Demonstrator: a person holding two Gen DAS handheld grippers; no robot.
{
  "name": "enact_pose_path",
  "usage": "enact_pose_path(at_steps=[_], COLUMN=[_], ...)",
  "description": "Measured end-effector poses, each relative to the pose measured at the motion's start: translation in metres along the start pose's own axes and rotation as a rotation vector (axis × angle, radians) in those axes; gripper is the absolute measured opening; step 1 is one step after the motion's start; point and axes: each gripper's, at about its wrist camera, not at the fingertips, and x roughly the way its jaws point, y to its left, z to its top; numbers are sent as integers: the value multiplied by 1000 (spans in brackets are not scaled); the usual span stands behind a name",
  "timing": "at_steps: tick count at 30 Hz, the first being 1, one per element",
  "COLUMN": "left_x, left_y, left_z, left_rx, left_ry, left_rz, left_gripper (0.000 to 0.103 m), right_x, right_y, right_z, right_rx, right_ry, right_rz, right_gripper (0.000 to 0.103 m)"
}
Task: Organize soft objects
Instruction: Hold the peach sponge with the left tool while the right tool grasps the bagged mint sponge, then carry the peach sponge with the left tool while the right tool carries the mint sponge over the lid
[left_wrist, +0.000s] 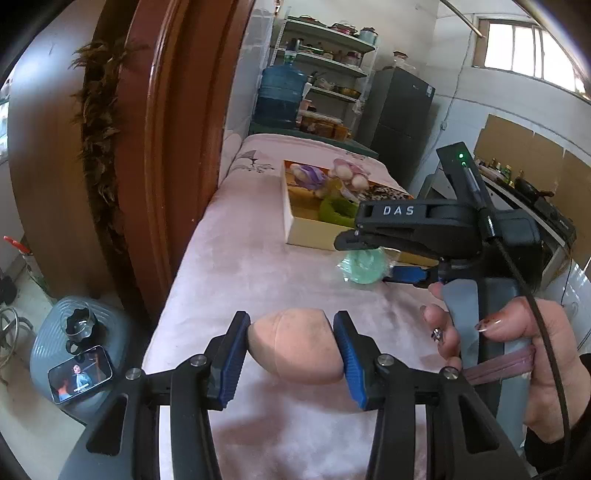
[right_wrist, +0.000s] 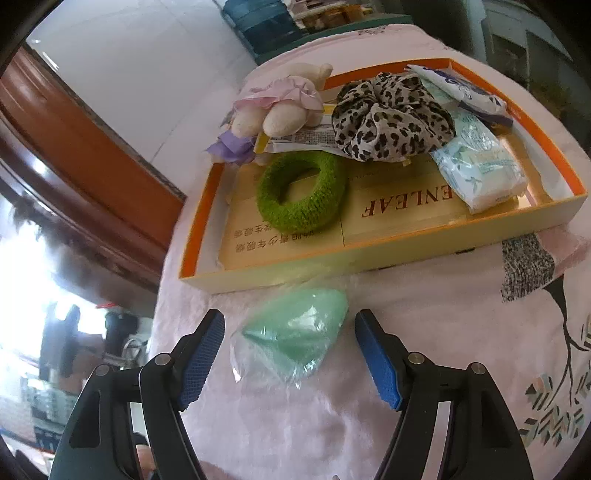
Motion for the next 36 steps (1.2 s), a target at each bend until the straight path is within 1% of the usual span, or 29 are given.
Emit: enact_pose_path(at_steps=[4, 6, 7, 10, 19, 25, 31, 36], left_x=[0, 0, 1, 2, 8, 9, 13, 17], left_y=[7, 8, 8, 7, 4, -5, -18, -29], left_z=[2, 3, 4, 5, 8, 11, 12, 18], left_rx=[-11, -14, -16, -17, -18, -1, 19, 36], left_ry=[3, 4, 5, 5, 19, 18, 30, 34], left_rz=[3, 3, 1, -3, -6, -9, -14, -25], left_gripper=[47, 47, 47, 47, 47, 47, 47, 47], right_x=[7, 9, 10, 12, -3, -26, -51, -80], right_y=[7, 11, 12, 12, 11, -3, -17, -33], right_z=[3, 2, 1, 0, -14, -23, -31, -31], right_rx=[-33, -65, -80, -105, -184, -215, -254, -274], right_ry=[11, 19, 20, 22, 11, 3, -32, -79], right_rz=[-38, -80, -90, -97, -109, -114, -140, -156], right_gripper=[74, 63, 60, 57, 55, 55, 55, 55])
